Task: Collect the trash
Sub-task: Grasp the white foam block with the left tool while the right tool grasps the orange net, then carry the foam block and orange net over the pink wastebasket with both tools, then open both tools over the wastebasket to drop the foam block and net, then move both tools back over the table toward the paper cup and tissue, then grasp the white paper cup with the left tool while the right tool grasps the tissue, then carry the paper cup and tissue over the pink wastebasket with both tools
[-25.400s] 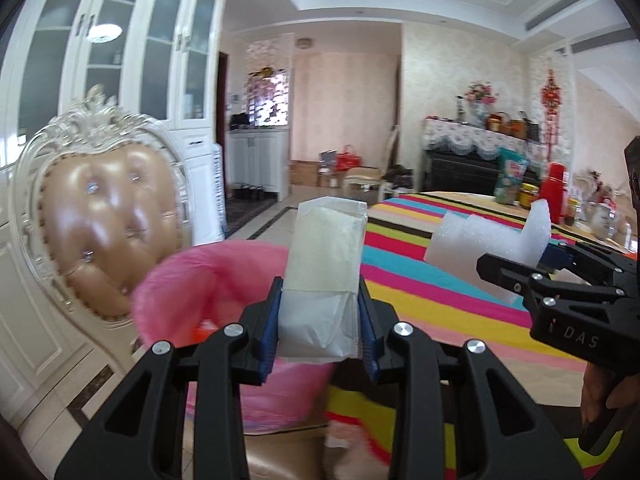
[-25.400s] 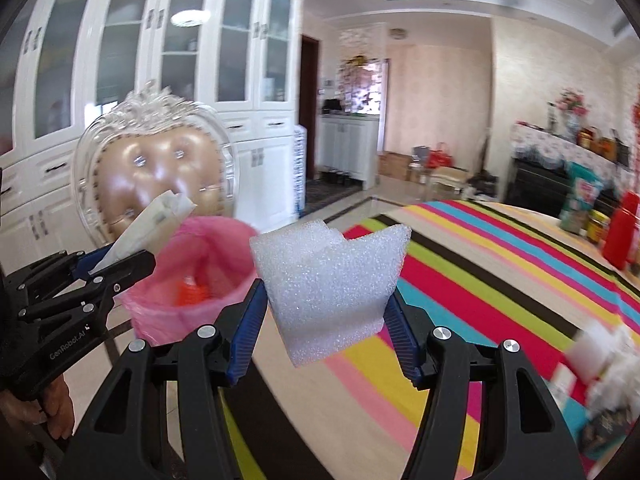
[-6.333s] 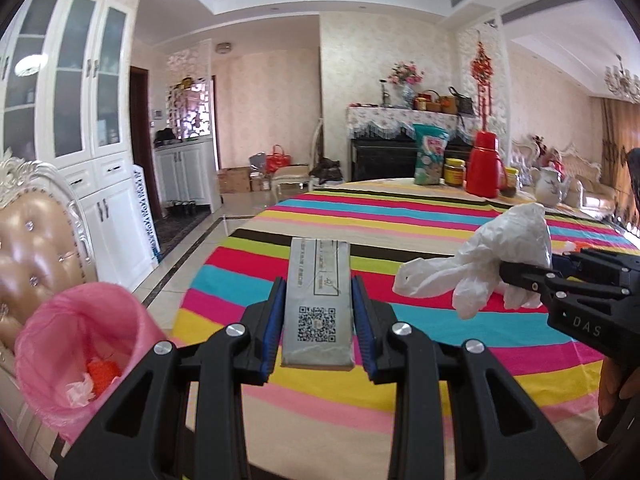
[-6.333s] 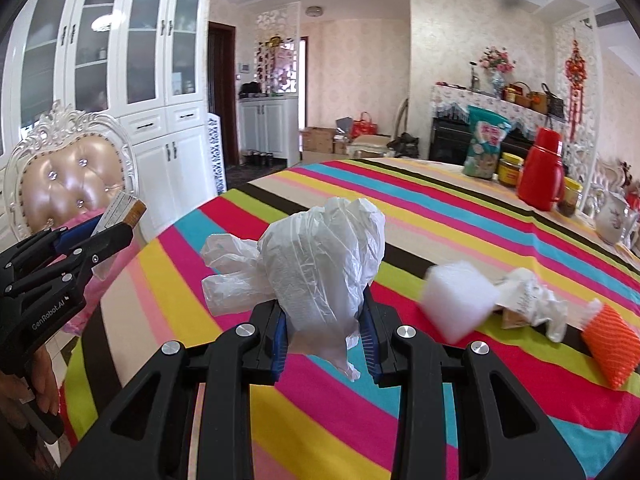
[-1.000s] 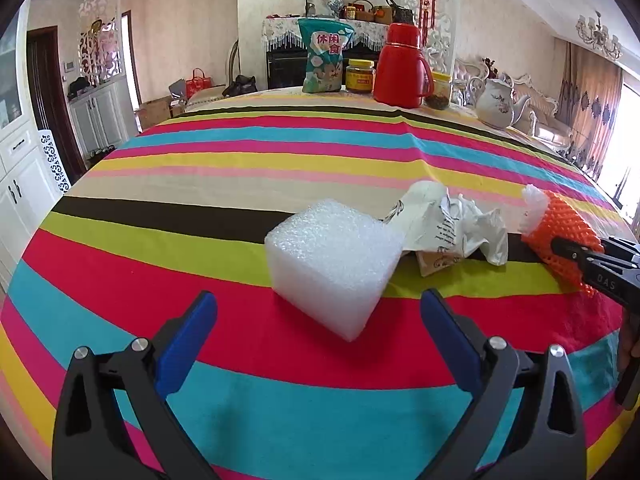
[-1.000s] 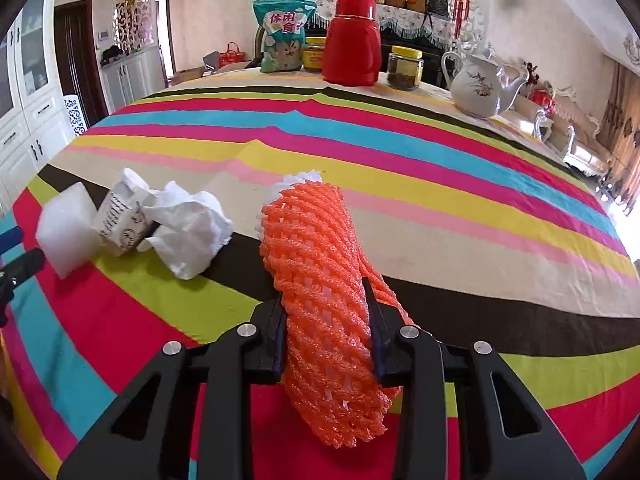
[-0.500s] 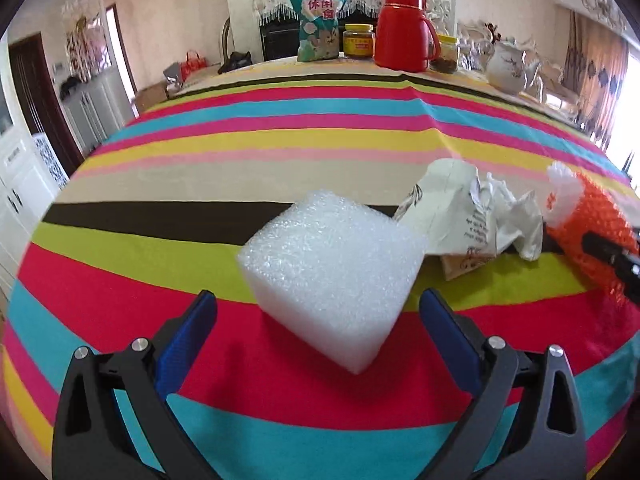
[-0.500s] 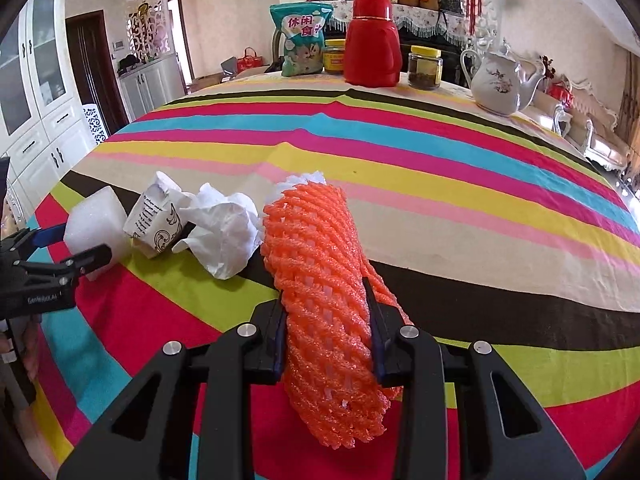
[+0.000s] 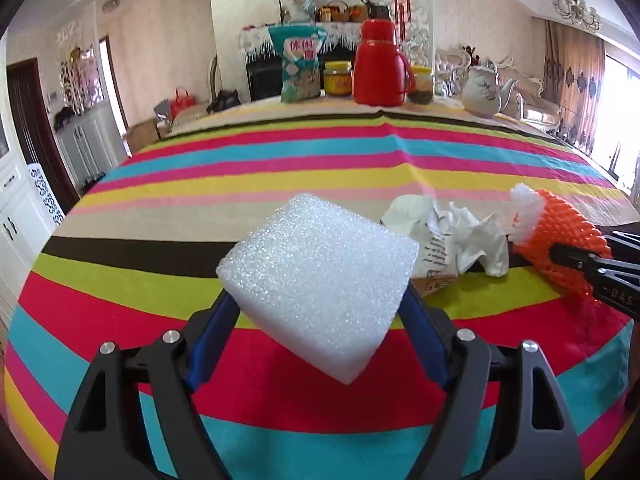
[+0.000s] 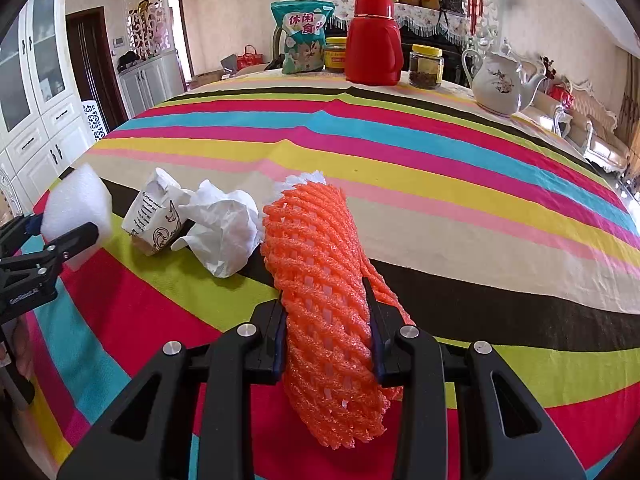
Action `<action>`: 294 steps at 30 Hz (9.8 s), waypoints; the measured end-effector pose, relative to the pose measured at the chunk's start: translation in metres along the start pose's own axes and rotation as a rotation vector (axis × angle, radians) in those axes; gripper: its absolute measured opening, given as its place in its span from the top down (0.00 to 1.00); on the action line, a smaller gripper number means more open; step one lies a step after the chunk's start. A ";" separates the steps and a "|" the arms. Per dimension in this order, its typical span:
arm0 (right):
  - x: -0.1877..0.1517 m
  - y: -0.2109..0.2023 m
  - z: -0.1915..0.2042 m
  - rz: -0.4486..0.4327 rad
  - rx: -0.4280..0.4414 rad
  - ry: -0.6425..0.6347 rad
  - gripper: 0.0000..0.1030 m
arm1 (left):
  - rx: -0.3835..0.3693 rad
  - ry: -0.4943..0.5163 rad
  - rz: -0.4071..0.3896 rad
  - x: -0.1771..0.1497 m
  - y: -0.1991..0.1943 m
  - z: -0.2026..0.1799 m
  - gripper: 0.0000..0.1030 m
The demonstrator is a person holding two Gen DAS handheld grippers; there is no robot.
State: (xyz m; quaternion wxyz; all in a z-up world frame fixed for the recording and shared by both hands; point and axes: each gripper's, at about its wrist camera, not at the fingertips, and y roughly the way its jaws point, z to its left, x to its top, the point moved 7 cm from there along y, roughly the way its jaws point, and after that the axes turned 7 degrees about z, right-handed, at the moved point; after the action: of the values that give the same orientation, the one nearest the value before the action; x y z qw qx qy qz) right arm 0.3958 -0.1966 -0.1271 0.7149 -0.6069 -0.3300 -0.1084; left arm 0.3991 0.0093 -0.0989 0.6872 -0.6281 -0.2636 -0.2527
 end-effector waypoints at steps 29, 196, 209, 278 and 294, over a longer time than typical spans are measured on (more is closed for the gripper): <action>-0.031 -0.052 0.039 -0.060 -0.119 -0.012 0.66 | -0.010 -0.035 -0.058 -0.022 -0.044 0.017 0.25; 0.018 0.002 0.011 -0.017 0.033 0.038 0.85 | -0.169 -0.003 0.127 0.038 0.060 -0.046 0.06; -0.011 -0.026 0.012 -0.046 0.040 0.047 0.85 | -0.132 0.052 0.076 0.024 0.036 -0.057 0.28; -0.028 -0.156 0.464 -0.261 0.484 -0.485 0.85 | 0.301 -0.327 -0.368 -0.190 -0.290 0.298 0.28; -0.042 -0.127 0.634 -0.154 0.720 -0.694 0.85 | 0.509 -0.509 -0.247 -0.270 -0.314 0.472 0.28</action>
State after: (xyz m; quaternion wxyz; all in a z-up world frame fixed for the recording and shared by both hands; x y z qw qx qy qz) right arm 0.0775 0.3583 -0.0223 0.7167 -0.2962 -0.6085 0.1680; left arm -0.0327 0.4577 -0.0190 0.6980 -0.4436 -0.5539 -0.0958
